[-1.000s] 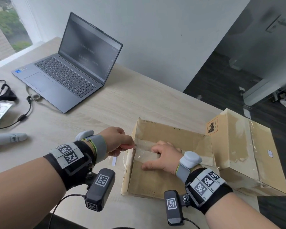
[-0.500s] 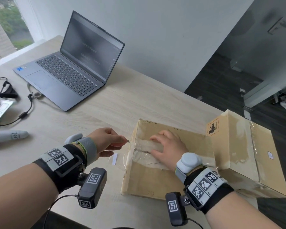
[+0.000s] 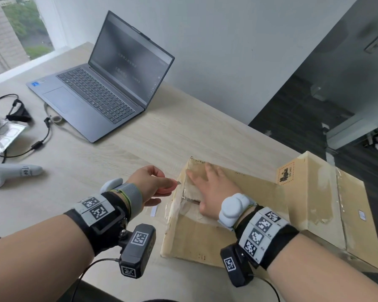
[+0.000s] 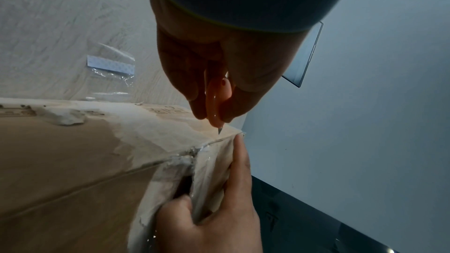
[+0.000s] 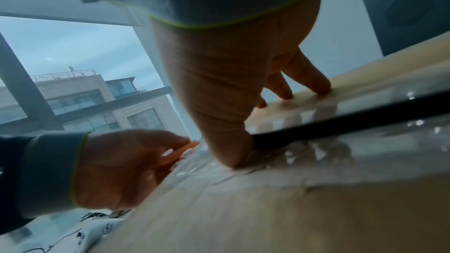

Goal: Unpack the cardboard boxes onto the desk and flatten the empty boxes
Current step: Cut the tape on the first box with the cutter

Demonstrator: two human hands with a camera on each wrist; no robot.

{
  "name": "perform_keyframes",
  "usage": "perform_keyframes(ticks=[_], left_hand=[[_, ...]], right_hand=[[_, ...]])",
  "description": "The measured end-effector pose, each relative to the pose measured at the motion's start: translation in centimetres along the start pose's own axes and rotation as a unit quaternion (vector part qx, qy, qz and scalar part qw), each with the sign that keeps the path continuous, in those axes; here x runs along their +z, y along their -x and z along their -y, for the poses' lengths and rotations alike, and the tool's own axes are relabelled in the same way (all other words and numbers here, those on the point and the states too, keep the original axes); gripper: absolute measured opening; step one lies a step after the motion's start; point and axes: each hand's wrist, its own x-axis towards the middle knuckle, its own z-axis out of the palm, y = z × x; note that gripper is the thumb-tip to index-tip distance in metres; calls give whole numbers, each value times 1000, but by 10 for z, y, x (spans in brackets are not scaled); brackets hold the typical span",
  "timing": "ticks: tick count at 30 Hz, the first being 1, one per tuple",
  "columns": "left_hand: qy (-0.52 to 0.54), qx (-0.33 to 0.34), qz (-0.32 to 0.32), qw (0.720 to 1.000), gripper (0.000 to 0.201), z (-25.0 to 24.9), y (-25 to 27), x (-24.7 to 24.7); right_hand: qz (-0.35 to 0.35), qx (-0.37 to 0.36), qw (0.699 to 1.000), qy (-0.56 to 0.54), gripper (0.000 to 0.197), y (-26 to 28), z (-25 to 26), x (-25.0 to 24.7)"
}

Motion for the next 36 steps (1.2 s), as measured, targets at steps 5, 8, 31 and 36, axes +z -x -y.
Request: perform_keyframes(ticks=[5,8,31,36], left_hand=[[30,-1,1,1000,34,2,-2,3],[40,-4,13,999,35,4,-3,6],[-61,3,44,997,27,26,-14,-26],[-201,8,-88,976,15,58,-48,-66]], right_hand=[[-60,41,997,-8,96,5,20,10],[-68,41,997,-23,95,5,17,10],[-27,32,998,-35,75,11,13,3],[-28,35,998,-40,72,12,13,4]])
